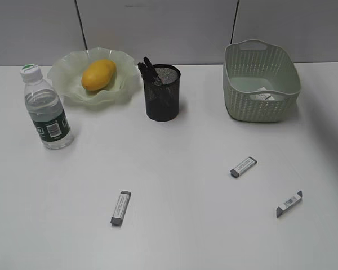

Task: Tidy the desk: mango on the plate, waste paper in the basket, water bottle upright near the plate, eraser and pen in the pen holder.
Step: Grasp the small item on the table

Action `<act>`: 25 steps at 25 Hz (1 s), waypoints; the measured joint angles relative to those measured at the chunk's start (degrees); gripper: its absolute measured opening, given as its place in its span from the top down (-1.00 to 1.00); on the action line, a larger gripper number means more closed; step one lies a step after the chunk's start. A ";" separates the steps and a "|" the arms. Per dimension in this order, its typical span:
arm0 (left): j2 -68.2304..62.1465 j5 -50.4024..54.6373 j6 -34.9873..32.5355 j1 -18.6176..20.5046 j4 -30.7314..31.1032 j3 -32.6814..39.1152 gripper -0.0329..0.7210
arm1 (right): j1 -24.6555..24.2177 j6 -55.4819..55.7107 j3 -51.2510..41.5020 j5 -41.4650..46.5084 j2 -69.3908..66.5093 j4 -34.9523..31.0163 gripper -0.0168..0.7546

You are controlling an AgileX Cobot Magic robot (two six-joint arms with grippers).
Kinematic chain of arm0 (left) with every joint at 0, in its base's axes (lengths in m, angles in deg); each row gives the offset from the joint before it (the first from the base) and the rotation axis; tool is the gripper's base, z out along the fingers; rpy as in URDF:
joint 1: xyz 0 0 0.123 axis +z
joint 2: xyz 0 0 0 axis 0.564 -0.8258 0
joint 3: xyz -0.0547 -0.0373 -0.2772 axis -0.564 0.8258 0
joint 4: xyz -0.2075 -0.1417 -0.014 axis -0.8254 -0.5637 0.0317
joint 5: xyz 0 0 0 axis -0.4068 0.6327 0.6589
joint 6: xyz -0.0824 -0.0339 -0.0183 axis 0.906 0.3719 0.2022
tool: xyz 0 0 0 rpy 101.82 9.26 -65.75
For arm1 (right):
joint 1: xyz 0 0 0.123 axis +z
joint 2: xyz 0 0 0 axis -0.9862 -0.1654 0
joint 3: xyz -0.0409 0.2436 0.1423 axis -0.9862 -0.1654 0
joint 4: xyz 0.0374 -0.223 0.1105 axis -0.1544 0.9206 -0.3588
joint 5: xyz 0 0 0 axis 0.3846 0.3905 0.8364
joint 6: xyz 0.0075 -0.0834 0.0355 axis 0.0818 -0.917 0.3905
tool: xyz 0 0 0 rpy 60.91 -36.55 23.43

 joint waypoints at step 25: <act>0.00 0.00 0.00 0.00 -0.04 0.00 -0.06 | -3.41 78.81 0.37 36.93 4.45 66.07 -0.03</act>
